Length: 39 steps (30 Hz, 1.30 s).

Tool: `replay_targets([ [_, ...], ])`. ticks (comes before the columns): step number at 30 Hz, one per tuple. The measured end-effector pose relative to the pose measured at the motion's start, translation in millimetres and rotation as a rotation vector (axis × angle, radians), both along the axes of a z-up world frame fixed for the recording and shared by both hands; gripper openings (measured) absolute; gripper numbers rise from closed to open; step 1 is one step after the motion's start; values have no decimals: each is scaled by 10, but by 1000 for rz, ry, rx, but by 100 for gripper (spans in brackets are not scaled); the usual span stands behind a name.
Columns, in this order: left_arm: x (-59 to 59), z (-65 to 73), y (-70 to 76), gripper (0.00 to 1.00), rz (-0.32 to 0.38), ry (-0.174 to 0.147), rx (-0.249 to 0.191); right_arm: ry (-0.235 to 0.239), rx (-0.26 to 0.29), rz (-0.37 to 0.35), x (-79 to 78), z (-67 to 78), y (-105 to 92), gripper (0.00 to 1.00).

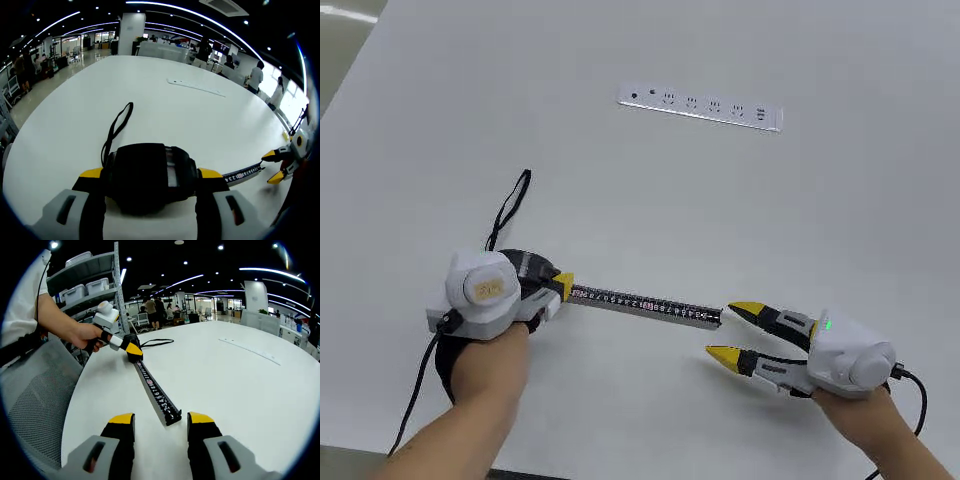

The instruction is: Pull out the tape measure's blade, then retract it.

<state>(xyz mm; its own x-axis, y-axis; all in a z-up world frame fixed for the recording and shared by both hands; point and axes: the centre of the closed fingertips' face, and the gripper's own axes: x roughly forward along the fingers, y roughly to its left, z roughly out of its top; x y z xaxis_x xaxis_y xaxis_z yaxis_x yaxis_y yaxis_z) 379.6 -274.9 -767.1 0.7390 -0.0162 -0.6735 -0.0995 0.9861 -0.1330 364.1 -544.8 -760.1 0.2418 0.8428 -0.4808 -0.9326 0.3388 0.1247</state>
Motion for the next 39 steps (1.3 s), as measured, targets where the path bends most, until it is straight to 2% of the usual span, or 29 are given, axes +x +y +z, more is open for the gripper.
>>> replay_targets([
  [10,5,-1,2,71,1,0,0,11,10,-6,94,-81,9,36],
  [14,8,-4,1,71,3,0,0,3,9,10,91,-87,40,31],
  [21,12,-15,3,71,3,0,1,-2,4,36,80,-131,63,28],
  [32,14,-36,6,71,5,0,0,-11,18,43,120,-143,49,21],
  [39,13,-33,3,71,4,1,2,-19,25,86,137,-174,64,15],
])
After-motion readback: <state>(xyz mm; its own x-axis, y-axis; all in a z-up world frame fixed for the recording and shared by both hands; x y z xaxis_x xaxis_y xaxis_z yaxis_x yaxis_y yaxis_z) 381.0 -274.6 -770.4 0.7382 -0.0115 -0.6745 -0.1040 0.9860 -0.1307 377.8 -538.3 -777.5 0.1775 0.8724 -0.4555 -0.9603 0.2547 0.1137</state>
